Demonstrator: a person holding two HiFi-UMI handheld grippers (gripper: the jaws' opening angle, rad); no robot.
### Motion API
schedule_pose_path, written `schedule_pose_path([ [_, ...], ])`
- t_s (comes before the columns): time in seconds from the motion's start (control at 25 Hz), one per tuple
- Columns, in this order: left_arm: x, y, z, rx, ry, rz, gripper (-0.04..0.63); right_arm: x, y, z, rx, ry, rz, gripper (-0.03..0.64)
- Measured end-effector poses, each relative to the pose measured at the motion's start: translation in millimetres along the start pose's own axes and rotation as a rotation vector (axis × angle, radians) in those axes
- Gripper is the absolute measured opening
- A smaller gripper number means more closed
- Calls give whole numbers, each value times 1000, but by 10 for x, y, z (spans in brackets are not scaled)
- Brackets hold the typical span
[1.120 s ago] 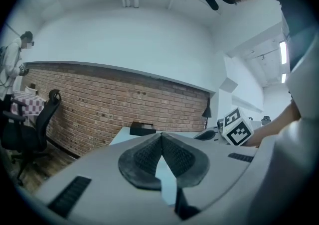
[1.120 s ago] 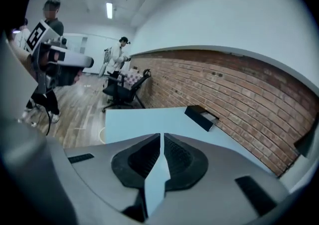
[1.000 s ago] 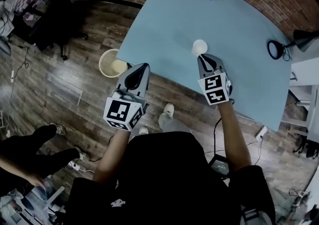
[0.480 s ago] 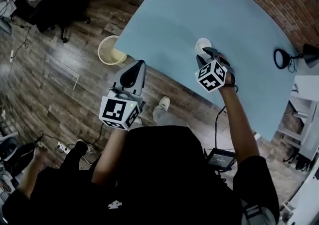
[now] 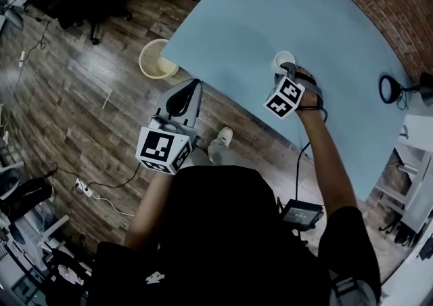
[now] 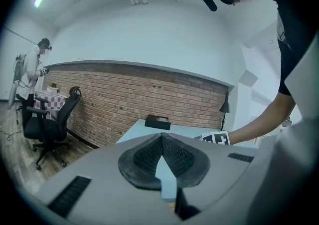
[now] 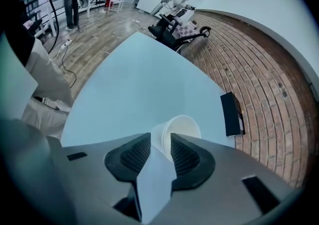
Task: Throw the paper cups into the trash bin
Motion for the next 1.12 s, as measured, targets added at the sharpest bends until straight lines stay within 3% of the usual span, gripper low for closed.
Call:
schedule_pose_path([
  [0.12, 35, 19, 63, -2, 27, 4, 3, -16, -6, -18, 8, 9, 13, 124],
  [0.32, 130, 26, 159, 0, 72, 9, 3, -28, -7, -25, 10, -12, 22, 62],
  [0.56, 144, 49, 193, 2, 75, -5, 3, 8, 54, -49, 33, -52, 32, 27],
  [0.84, 80, 27, 269, 18, 76, -12, 3, 56, 141, -176, 26, -88, 30, 20],
  [1.12, 177, 65, 605, 20, 125, -23, 3, -6, 469, -179, 49, -102, 5, 18],
])
Point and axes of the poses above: the fingertips, and each gripper's own axes: x backward along the fingers, z to its left, y out of its top, the point moved 1 cm from there along x, backward along the fingers, and after that the axes turned 10 degrees about y, right-handed, at the moved point
